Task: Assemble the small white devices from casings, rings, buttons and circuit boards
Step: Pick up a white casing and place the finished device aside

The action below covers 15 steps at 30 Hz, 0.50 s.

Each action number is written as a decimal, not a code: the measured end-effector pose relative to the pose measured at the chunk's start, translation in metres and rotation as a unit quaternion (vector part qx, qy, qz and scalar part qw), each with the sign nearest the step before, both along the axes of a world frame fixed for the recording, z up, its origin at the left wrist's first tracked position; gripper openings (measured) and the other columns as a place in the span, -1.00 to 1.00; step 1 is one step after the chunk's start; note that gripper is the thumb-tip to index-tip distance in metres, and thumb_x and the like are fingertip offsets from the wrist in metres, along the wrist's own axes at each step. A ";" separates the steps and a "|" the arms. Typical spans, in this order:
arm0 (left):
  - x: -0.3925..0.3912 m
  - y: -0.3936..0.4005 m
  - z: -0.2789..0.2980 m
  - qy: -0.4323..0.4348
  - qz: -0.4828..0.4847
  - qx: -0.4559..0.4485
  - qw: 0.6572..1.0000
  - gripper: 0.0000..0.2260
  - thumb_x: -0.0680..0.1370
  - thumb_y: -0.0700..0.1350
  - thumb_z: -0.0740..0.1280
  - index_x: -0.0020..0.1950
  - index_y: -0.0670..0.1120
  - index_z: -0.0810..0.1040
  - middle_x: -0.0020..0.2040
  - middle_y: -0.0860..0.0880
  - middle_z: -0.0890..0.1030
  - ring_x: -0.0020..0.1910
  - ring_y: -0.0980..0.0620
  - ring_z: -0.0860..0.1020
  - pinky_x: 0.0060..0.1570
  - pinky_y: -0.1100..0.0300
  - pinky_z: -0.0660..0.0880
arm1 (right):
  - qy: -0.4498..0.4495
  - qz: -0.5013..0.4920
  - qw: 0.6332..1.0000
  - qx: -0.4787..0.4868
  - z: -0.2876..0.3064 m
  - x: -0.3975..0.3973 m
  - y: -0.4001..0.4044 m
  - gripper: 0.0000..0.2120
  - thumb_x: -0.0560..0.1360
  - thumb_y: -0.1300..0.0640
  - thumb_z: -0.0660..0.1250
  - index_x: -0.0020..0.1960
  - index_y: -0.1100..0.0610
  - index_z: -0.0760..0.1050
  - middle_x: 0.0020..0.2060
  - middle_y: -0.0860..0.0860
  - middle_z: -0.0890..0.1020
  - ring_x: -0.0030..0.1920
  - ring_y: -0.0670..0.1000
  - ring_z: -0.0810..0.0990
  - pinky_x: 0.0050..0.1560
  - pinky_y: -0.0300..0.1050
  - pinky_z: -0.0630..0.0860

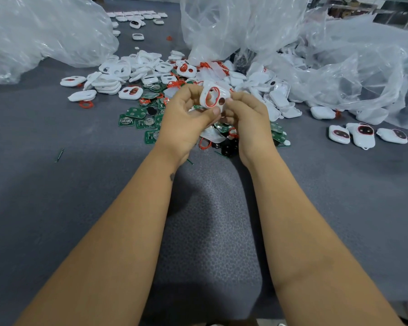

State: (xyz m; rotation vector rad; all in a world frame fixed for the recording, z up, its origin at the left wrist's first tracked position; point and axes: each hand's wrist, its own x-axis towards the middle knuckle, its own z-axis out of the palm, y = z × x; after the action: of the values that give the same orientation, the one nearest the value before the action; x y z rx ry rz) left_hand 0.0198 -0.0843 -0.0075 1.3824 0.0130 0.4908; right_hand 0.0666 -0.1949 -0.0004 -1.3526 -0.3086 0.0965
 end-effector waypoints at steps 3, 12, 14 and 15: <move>-0.001 0.001 0.001 -0.028 0.005 0.038 0.999 -0.77 0.46 -0.46 0.39 -0.07 -0.16 0.50 -0.08 -0.12 0.61 -0.12 0.11 0.63 -0.08 0.26 0.57 | -0.020 0.023 0.999 -0.010 -0.001 -0.002 0.000 -0.79 0.58 0.33 0.20 -0.09 0.14 0.57 -0.32 -0.04 0.62 -0.41 -0.23 0.52 -0.41 -0.43 0.38; 0.001 0.005 -0.002 0.074 0.036 0.110 0.991 -0.82 0.53 -0.21 0.42 0.12 -0.12 0.60 -0.05 -0.09 0.68 -0.12 0.10 0.64 -0.10 0.19 0.58 | -0.041 -0.044 0.998 0.001 -0.002 0.006 -0.004 -0.85 0.57 0.30 0.27 0.03 0.17 0.61 -0.24 -0.05 0.64 -0.32 -0.21 0.52 -0.25 -0.35 0.44; 0.002 0.006 -0.003 0.077 0.026 0.119 0.990 -0.69 0.50 -0.25 0.44 0.24 -0.11 0.55 -0.01 -0.10 0.67 -0.15 0.09 0.63 -0.12 0.23 0.57 | -0.045 -0.046 0.998 0.000 -0.002 0.006 -0.006 -0.84 0.56 0.30 0.29 0.01 0.16 0.64 -0.27 -0.10 0.64 -0.31 -0.24 0.52 -0.23 -0.37 0.43; 0.001 0.006 -0.003 0.072 0.017 0.123 0.990 -0.65 0.49 -0.27 0.45 0.25 -0.09 0.54 -0.02 -0.08 0.67 -0.17 0.10 0.63 -0.14 0.25 0.56 | -0.047 -0.042 0.998 -0.001 -0.002 0.006 -0.006 -0.84 0.55 0.29 0.30 0.01 0.16 0.65 -0.29 -0.12 0.64 -0.30 -0.24 0.52 -0.23 -0.37 0.43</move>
State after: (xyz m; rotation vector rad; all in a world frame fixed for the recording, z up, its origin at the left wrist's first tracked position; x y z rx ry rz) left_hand 0.0213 -0.0785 -0.0100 1.6602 0.0966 0.4297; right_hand 0.0727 -0.2004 -0.0021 -1.3728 -0.3303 -0.0377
